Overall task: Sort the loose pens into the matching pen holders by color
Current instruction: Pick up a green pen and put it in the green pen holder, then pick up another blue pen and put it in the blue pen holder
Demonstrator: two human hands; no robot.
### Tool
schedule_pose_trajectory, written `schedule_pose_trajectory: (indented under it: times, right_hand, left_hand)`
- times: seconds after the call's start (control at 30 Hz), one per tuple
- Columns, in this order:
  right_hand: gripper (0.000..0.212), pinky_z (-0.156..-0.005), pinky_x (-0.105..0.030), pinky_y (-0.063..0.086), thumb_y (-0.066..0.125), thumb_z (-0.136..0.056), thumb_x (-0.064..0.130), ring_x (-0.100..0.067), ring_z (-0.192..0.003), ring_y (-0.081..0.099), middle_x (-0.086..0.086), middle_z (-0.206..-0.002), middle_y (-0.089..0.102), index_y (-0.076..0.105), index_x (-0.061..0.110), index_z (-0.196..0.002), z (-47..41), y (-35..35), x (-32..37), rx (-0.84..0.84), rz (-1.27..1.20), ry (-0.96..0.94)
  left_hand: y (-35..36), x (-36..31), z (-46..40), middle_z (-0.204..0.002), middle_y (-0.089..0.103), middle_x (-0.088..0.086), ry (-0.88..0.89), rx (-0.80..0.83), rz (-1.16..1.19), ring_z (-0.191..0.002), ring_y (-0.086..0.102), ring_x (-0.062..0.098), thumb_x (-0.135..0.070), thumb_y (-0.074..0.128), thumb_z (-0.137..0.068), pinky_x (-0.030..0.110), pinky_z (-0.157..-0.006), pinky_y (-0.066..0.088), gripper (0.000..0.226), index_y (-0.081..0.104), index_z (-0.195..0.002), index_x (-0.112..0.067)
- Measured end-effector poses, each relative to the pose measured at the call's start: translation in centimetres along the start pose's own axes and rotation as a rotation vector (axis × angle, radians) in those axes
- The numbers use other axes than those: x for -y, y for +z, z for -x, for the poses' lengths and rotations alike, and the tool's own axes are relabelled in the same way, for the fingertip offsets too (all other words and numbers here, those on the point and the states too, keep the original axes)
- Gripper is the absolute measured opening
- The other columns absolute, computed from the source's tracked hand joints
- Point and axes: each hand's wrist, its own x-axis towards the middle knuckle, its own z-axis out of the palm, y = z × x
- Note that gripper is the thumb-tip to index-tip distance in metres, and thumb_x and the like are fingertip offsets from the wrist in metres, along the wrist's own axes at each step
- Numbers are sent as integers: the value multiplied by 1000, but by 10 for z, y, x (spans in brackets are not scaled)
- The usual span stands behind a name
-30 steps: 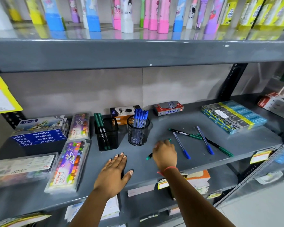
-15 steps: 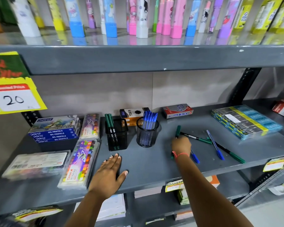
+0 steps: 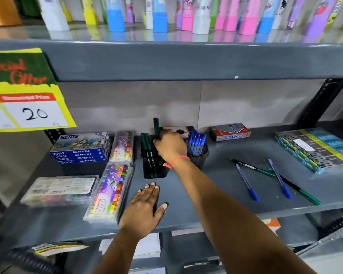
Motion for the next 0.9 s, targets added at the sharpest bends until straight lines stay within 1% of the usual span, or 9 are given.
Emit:
schedule_pose_trajectory:
  times: [0.13,0.23,0.33,0.4,0.47,0.57,0.63,0.8,0.9]
  right_hand:
    - [26,-79,-38,54,52,-93,23,-36,-99,67,-19,-106,71,67,6,-104,2,12,-7,51,81,29]
    - [28,-81,-37,56,47,-94,19,-37,-94,68,-20,-104,72,70,6,-102,6,6,-15,-50,-69,60]
    - [26,-77,-35,53,46,-94,16,-36,-94,66,-20,-102,72,69,6,-100,14,-5,-42,-230,-209,174]
    - [26,-78,-35,50,43,-94,15,-37,-100,63,-21,-106,68,65,3,-103,24,-14,-73,-331,-133,268]
    - [28,-87,-40,48,42,-93,13,-38,-112,54,-23,-119,59,57,1,-114,37,-24,-108,-369,49,414]
    - [34,-98,-46,43,42,-93,10,-39,-125,42,-20,-135,45,45,1,-126,60,-38,-155,-295,203,657]
    - [38,-102,-45,40,41,-94,11,-37,-129,39,-18,-140,42,42,3,-131,72,-40,-176,-196,296,725]
    - [38,-101,-41,41,41,-92,8,-33,-127,46,-14,-134,51,53,8,-128,75,-38,-186,-57,437,645]
    - [36,-103,-41,35,48,-89,11,-31,-126,43,-10,-132,52,59,15,-122,74,-29,-175,-23,458,569]
  left_hand:
    - [2,0,-1,-154,13,-3,5,-9,-7,-140,7,11,-77,-26,-55,21,-107,-6,112,13,-143,-20]
    - [3,0,-1,-154,15,-2,1,-12,-2,-140,9,11,-77,-25,-56,21,-107,-5,112,15,-143,-20]
    - [1,-1,0,-154,15,-4,-6,-4,16,-140,9,10,-79,-24,-54,21,-106,-5,113,14,-143,-22]
    - [-2,-2,1,-154,13,-4,-7,2,18,-140,8,10,-80,-24,-52,21,-106,-5,114,12,-143,-22]
    - [-2,-4,2,-154,11,-5,-4,6,8,-140,7,10,-80,-25,-51,22,-106,-4,115,11,-143,-22]
    - [-2,-3,1,-154,12,-4,-2,10,2,-140,8,11,-81,-25,-50,23,-107,-2,116,12,-143,-21]
    - [-1,-3,0,-154,12,-3,6,15,-14,-140,7,11,-81,-26,-50,23,-107,-3,117,12,-143,-21]
    - [-1,-2,1,-154,11,-4,-3,25,-13,-140,7,10,-81,-26,-50,22,-107,-3,117,12,-143,-21]
    - [-1,-2,1,-154,11,-4,-7,32,-4,-140,7,11,-82,-25,-50,23,-108,-2,117,12,-144,-22]
